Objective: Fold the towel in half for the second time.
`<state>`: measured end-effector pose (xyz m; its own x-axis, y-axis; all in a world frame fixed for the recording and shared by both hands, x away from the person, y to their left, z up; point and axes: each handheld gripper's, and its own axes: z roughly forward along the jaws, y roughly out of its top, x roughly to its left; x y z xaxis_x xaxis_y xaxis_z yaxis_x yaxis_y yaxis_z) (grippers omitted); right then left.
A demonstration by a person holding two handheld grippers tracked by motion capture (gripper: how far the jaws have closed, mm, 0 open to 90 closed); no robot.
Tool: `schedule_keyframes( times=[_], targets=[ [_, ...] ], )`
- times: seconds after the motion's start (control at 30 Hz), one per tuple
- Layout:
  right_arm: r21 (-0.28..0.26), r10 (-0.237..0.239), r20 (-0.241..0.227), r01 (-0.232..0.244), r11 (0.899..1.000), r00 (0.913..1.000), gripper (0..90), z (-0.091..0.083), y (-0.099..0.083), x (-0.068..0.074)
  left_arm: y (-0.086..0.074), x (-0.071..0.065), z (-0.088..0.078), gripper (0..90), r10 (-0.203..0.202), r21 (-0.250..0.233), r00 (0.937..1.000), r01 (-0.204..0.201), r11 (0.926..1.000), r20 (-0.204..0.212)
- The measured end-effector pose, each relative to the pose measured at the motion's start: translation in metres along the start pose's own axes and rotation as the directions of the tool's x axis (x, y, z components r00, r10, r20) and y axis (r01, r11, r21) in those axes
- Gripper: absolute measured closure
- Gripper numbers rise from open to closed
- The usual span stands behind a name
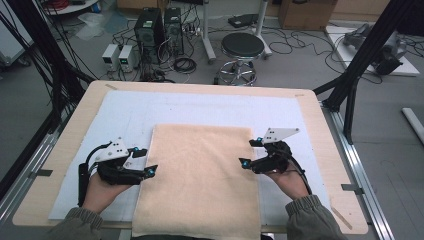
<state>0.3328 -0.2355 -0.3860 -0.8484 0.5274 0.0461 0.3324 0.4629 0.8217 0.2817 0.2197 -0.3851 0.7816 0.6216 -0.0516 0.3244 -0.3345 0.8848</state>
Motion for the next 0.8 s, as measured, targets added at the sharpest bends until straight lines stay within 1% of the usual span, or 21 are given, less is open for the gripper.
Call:
schedule_keyframes(
  times=[0.13, 0.27, 0.3, 0.33, 0.4, 0.47, 0.5, 0.53, 0.57, 0.63, 0.67, 0.7, 0.73, 0.77, 0.8],
  targets=[
    [0.006, 0.013, 0.008, -0.013, 1.000, 0.9999, 21.2, 0.004, 0.001, -0.007, 0.006, 0.010, 0.003, 31.5, -0.015, 0.009, 0.9998, 0.015, 0.9998, -0.010],
    [0.011, 0.013, 0.029, -0.014, 1.000, 0.9995, 21.3, 0.008, 0.010, -0.019, 0.018, 0.022, 0.008, 31.5, -0.019, 0.007, 0.9994, 0.019, 0.9998, -0.030],
    [0.007, 0.011, 0.035, -0.012, 1.000, 0.9993, 21.3, 0.008, 0.012, -0.022, 0.022, 0.026, 0.010, 31.6, -0.021, 0.009, 0.9990, 0.021, 0.9997, -0.038],
    [0.003, 0.022, 0.038, -0.022, 1.000, 0.9990, 21.3, 0.008, 0.015, -0.025, 0.025, 0.030, 0.011, 31.6, -0.021, 0.005, 0.9988, 0.021, 0.9998, -0.045],
    [0.008, 0.023, 0.055, -0.023, 1.000, 0.9982, 21.4, 0.009, 0.020, -0.033, 0.032, 0.037, 0.014, 31.8, -0.021, 0.006, 0.9975, 0.021, 0.9998, -0.067],
    [-0.001, 0.032, 0.068, -0.032, 1.000, 0.9972, 21.5, 0.012, 0.024, -0.041, 0.038, 0.045, 0.017, 32.3, -0.021, 0.010, 0.9957, 0.022, 0.9997, -0.090],
    [-0.002, 0.039, 0.068, -0.039, 0.999, 0.9969, 21.5, 0.013, 0.025, -0.043, 0.041, 0.049, 0.020, 32.5, -0.026, 0.003, 0.9949, 0.027, 0.9996, -0.098],
    [0.002, 0.036, 0.078, -0.036, 0.999, 0.9963, 21.6, 0.015, 0.027, -0.046, 0.043, 0.053, 0.022, 32.8, -0.028, 0.002, 0.9939, 0.028, 0.9996, -0.106],
    [-0.002, 0.043, 0.085, -0.043, 0.999, 0.9955, 21.8, 0.017, 0.028, -0.049, 0.045, 0.057, 0.025, 33.6, -0.031, 0.005, 0.9925, 0.031, 0.9995, -0.118],
    [-0.004, 0.055, 0.091, -0.055, 0.998, 0.9943, 22.4, 0.022, 0.030, -0.055, 0.045, 0.066, 0.032, 33.8, -0.058, 0.001, 0.9892, 0.059, 0.9983, -0.134],
    [0.000, 0.054, 0.103, -0.054, 0.999, 0.9932, 22.9, 0.025, 0.030, -0.058, 0.044, 0.071, 0.036, 34.2, -0.072, 0.002, 0.9865, 0.073, 0.9973, -0.147],
    [-0.003, 0.055, 0.115, -0.055, 0.998, 0.9919, 23.4, 0.028, 0.029, -0.062, 0.042, 0.076, 0.040, 34.6, -0.086, 0.000, 0.9832, 0.088, 0.9962, -0.161],
    [-0.001, 0.070, 0.116, -0.071, 0.998, 0.9907, 23.4, 0.031, 0.027, -0.065, 0.039, 0.081, 0.044, 35.7, -0.109, -0.010, 0.9793, 0.109, 0.9940, -0.170],
    [0.003, 0.080, 0.123, -0.081, 0.997, 0.9892, 23.4, 0.035, 0.025, -0.069, 0.037, 0.086, 0.048, 36.6, -0.123, -0.003, 0.9764, 0.125, 0.9922, -0.177],
    [0.012, 0.085, 0.131, -0.087, 0.996, 0.9878, 23.4, 0.038, 0.023, -0.072, 0.034, 0.090, 0.052, 36.9, -0.138, -0.004, 0.9715, 0.139, 0.9902, -0.193]
  ],
)
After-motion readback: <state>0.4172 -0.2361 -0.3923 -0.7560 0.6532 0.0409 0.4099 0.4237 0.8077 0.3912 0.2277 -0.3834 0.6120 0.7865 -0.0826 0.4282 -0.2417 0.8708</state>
